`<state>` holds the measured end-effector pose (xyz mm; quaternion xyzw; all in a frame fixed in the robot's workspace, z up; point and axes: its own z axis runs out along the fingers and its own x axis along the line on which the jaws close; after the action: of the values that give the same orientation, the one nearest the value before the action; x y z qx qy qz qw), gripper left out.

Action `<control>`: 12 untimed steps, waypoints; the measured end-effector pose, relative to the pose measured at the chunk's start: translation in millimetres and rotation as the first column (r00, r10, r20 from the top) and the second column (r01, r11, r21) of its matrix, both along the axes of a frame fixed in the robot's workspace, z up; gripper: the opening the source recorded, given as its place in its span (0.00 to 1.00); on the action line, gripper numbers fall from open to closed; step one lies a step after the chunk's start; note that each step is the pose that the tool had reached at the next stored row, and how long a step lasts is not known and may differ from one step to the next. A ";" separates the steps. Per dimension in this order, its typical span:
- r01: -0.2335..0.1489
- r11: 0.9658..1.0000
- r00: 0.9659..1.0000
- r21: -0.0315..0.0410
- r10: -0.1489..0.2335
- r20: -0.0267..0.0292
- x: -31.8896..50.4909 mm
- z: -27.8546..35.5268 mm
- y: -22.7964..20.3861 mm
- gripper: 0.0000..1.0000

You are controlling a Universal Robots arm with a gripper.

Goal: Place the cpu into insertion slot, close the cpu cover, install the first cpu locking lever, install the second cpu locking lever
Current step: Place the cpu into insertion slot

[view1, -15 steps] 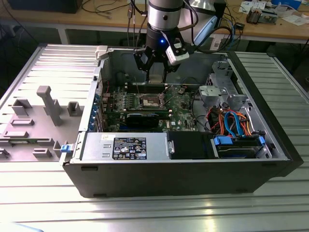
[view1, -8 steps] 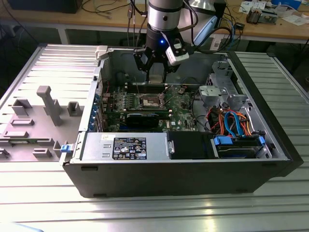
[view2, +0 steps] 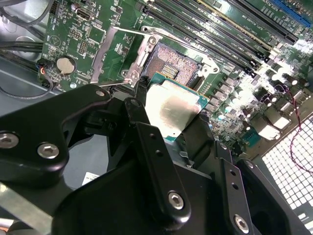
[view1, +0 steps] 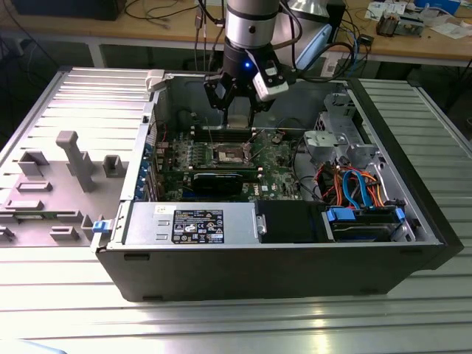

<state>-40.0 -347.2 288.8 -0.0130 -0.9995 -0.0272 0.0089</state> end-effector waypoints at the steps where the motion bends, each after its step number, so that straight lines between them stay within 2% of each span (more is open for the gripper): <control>1: 0.000 1.000 1.000 0.000 0.000 0.000 0.0 -0.1 0.0 0.55; 3: 0.000 1.000 1.000 0.000 0.000 0.000 0.0 -2.6 0.0 0.55; 12: 0.000 1.000 1.000 -0.001 0.000 0.000 0.0 -5.1 0.0 0.55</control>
<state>-40.0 -347.2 283.7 -0.0130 -0.9995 -0.0268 0.0089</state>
